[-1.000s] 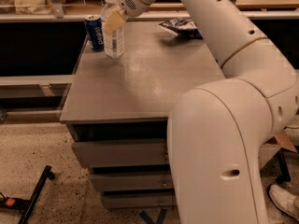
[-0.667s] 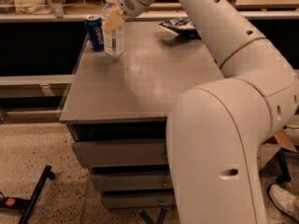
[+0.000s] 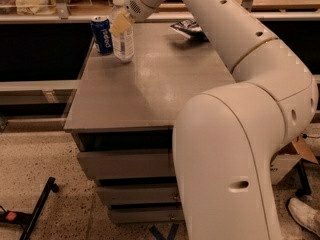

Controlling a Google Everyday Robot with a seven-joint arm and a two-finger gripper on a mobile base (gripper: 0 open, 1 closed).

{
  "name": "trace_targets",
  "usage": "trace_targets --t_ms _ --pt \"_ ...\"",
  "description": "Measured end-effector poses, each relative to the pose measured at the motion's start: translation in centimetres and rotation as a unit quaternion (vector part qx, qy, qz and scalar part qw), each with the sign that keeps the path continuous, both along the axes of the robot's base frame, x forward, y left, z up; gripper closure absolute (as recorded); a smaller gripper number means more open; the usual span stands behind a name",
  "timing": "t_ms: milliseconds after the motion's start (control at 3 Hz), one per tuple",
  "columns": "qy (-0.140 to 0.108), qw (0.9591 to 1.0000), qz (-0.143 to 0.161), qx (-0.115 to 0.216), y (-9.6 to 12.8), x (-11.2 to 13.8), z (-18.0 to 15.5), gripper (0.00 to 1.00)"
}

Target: Move blue plastic bottle near pepsi can

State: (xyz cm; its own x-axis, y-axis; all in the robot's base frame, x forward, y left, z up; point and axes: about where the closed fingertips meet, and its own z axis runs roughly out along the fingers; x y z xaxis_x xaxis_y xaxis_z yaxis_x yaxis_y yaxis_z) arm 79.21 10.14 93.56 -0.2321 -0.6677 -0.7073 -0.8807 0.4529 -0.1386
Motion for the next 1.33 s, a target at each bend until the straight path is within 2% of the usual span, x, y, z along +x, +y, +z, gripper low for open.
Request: trace_targets --t_ms 1000,1333 --pt "0.009 0.9999 -0.008 0.004 0.94 0.72 -1.32 0.13" --pt "0.01 0.9999 -0.007 0.002 1.09 0.71 -1.39 0.0"
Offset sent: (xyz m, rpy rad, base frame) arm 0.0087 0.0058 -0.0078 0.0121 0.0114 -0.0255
